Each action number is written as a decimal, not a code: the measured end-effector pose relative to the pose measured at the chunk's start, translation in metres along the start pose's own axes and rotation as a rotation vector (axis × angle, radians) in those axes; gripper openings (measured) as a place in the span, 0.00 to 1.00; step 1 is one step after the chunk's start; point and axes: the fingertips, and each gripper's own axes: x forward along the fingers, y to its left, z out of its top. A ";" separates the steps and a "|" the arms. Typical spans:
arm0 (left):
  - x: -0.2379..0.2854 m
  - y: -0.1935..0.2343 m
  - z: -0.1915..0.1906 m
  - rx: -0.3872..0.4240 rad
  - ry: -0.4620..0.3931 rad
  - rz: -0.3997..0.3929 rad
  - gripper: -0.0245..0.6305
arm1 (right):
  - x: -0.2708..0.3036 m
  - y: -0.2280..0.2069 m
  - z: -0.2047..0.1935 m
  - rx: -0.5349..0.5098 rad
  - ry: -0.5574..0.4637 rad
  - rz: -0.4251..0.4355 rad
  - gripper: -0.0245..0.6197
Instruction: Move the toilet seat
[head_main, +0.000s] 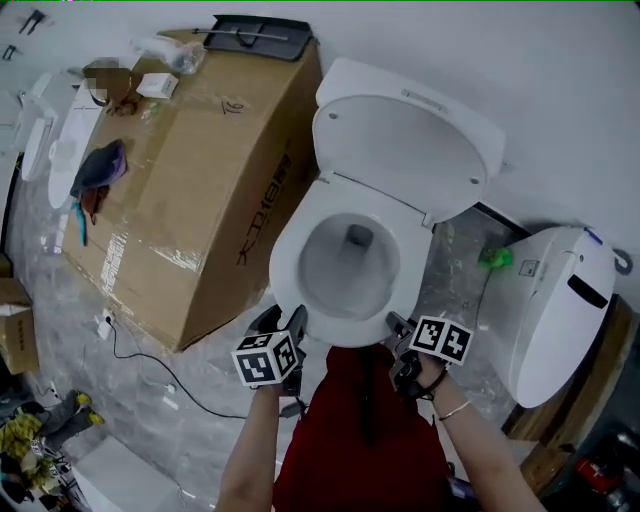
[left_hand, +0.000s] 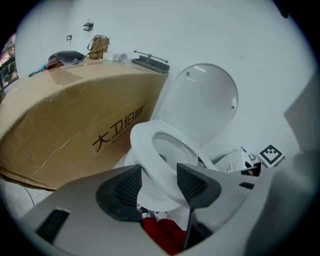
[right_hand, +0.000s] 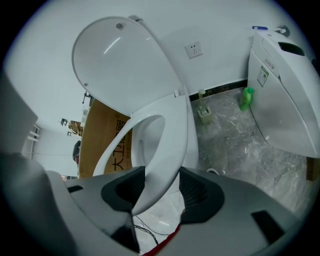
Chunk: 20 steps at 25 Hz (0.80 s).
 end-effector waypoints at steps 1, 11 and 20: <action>-0.003 -0.003 0.004 0.001 -0.010 -0.002 0.37 | -0.003 0.002 0.002 0.004 -0.006 0.007 0.38; -0.023 -0.031 0.046 0.007 -0.107 -0.045 0.37 | -0.031 0.020 0.027 0.039 -0.076 0.066 0.38; -0.037 -0.055 0.083 -0.038 -0.158 -0.096 0.37 | -0.054 0.035 0.050 0.079 -0.110 0.106 0.38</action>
